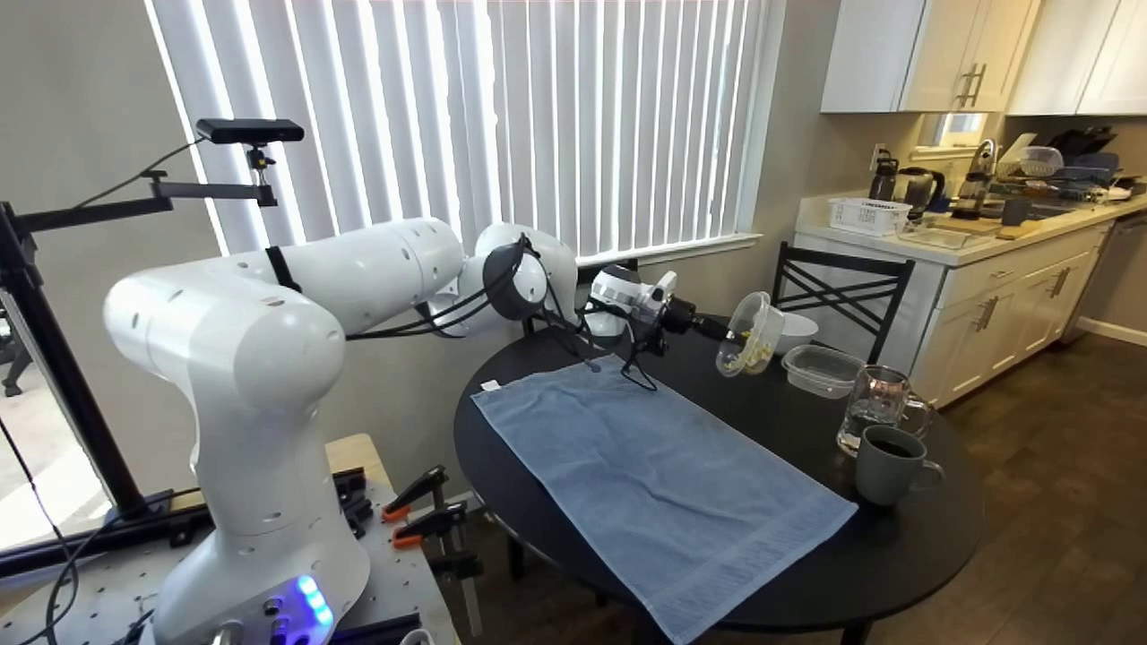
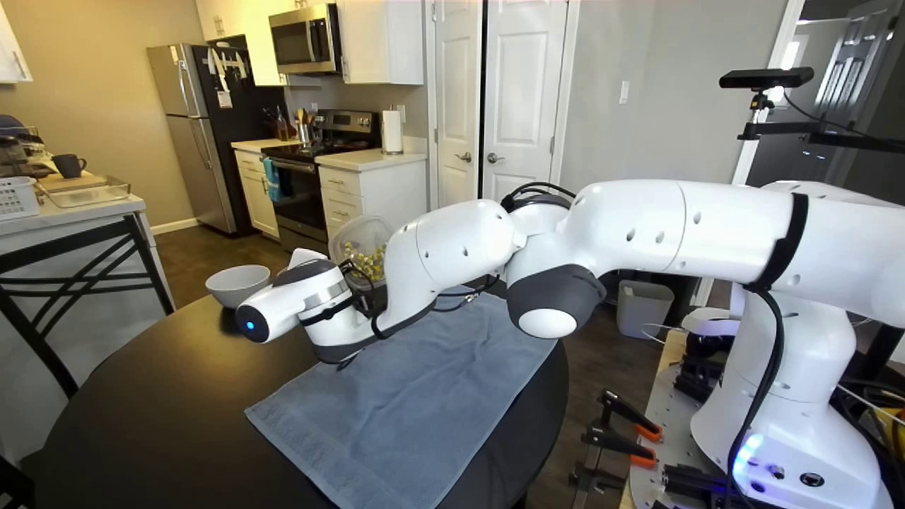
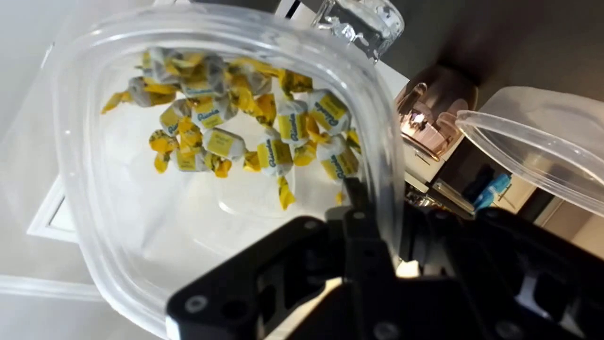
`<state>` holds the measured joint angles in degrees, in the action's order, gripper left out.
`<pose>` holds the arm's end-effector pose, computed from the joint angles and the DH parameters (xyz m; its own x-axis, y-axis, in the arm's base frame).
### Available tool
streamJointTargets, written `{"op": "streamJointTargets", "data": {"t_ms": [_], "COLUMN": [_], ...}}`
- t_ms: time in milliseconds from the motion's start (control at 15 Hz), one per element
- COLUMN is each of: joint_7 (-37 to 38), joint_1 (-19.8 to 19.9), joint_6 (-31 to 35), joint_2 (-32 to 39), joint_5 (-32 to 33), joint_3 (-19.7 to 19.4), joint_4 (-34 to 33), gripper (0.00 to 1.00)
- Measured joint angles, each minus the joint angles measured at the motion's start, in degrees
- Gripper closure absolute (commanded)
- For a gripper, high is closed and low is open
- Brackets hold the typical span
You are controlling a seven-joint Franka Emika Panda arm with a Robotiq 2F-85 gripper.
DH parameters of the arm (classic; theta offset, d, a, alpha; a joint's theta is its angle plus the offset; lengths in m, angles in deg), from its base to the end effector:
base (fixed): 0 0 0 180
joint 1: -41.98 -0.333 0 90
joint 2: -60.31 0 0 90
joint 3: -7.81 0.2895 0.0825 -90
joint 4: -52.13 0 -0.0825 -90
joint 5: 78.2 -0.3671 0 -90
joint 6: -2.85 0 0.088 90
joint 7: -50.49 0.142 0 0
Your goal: Pour the sweets out of the bowl
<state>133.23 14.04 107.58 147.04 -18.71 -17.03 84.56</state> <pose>0.7489 0.1414 0.1218 0.5328 0.1121 0.8388 -0.7304 -0.4396 0.5227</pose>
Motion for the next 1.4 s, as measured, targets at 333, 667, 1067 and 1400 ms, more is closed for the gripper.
{"op": "streamJointTargets", "data": {"t_ms": [333, 667, 1067, 1400], "joint_7": [1.6, 3.6, 7.8, 14.8], "joint_1": [1.0, 2.1, 3.4, 5.6], "joint_6": [0.4, 0.4, -1.2, -11.0], "joint_2": [0.1, 0.0, -0.2, -0.8], "joint_5": [11.5, 18.8, 25.0, 24.2], "joint_3": [2.7, 5.1, 6.7, 10.1], "joint_4": [4.6, 5.0, 4.3, -0.1], "gripper": [0.99, 0.99, 0.99, 0.99]}}
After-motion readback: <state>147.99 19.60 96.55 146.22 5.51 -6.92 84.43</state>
